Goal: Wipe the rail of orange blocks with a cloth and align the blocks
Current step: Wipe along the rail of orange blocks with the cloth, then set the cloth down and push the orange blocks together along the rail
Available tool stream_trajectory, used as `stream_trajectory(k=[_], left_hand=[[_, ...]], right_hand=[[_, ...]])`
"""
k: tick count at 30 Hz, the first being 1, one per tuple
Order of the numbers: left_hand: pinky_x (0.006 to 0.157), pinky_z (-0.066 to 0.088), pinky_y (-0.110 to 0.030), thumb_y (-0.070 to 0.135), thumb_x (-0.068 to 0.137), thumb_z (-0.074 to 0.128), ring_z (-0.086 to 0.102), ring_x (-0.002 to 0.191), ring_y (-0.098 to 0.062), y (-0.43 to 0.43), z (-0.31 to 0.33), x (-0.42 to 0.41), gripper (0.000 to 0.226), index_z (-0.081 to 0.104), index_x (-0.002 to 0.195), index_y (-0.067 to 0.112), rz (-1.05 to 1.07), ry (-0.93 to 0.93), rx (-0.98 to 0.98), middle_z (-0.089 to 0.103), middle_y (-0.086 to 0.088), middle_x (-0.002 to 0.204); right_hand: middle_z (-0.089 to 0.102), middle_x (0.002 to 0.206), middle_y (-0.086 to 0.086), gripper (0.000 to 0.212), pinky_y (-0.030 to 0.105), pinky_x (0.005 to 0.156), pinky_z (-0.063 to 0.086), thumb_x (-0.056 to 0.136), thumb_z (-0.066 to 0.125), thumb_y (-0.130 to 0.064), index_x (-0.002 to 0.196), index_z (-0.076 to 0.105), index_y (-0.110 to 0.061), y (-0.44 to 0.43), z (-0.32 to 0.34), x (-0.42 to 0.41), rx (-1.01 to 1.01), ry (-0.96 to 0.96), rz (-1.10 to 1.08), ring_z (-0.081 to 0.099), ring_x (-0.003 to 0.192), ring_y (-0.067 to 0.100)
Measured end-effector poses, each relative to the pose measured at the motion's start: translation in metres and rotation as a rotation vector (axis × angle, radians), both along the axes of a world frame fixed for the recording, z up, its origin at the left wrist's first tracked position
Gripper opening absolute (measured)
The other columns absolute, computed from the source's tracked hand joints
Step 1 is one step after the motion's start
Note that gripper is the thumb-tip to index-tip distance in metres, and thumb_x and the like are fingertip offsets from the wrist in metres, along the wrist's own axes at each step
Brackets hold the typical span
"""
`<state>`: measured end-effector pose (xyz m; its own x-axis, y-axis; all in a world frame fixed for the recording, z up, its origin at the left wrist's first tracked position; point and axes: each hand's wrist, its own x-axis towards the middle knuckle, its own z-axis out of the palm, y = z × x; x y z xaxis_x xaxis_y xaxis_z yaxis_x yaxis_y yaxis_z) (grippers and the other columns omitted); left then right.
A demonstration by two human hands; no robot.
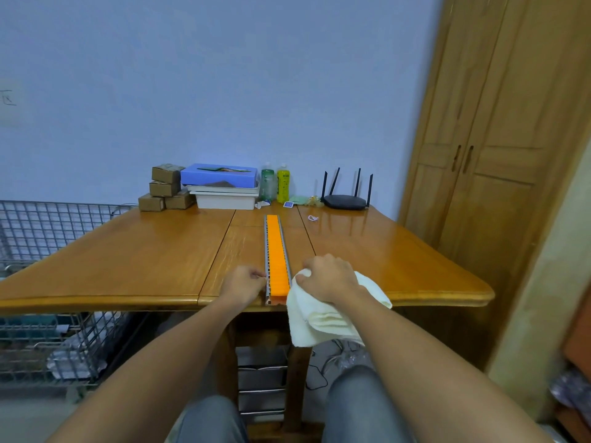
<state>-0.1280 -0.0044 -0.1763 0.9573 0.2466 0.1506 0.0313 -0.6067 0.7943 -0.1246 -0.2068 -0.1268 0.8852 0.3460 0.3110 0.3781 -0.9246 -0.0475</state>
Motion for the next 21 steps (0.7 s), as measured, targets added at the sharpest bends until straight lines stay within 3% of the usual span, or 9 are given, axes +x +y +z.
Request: stream_trajectory(k=[3,6,11,17,21], left_hand=[[0.081,0.056,-0.031,0.018,0.098,0.062,0.065,0.094,-0.013,0.0,0.005,-0.005,0.013,0.07,0.108,0.018,-0.011,-0.004,0.015,0.07,0.0,0.1],[0.073,0.048,-0.025,0.017,0.099,0.059,0.062,0.093,-0.012,0.004,0.014,-0.002,0.016,0.069,0.112,0.017,-0.006,-0.02,0.058,0.067,0.0,0.1],[0.07,0.046,-0.023,0.017,0.102,0.055,0.06,0.088,-0.009,0.008,0.025,0.016,0.019,0.067,0.117,0.016,-0.016,-0.013,0.095,0.065,0.001,0.099],[0.07,0.046,-0.021,0.018,0.103,0.054,0.061,0.091,-0.01,0.015,0.032,0.048,0.023,0.067,0.122,0.015,-0.013,0.017,0.085,0.065,0.002,0.101],[0.077,0.051,-0.025,0.018,0.102,0.054,0.064,0.092,-0.012,0.022,0.032,0.077,0.022,0.069,0.118,0.015,-0.003,0.04,0.045,0.067,0.003,0.098]], right_hand=[[0.069,0.1,0.005,0.04,0.035,0.072,0.048,0.092,0.048,-0.051,0.112,0.069,-0.023,-0.008,0.006,0.0,0.054,-0.006,-0.034,0.063,0.092,0.03],[0.07,0.106,0.005,0.042,0.038,0.076,0.05,0.092,0.048,-0.051,0.116,0.069,-0.025,-0.012,0.018,0.005,0.077,-0.038,-0.049,0.063,0.096,0.031],[0.069,0.097,0.007,0.037,0.034,0.064,0.04,0.095,0.048,-0.052,0.105,0.068,-0.022,-0.015,0.038,0.028,0.103,-0.14,-0.052,0.064,0.09,0.032],[0.071,0.104,0.007,0.044,0.034,0.067,0.043,0.1,0.043,-0.051,0.123,0.067,-0.023,-0.013,0.059,0.077,0.102,-0.193,-0.076,0.065,0.093,0.029],[0.067,0.126,0.006,0.048,0.036,0.079,0.044,0.102,0.041,-0.052,0.138,0.06,-0.026,-0.007,0.064,0.116,0.108,-0.213,-0.085,0.062,0.107,0.027]])
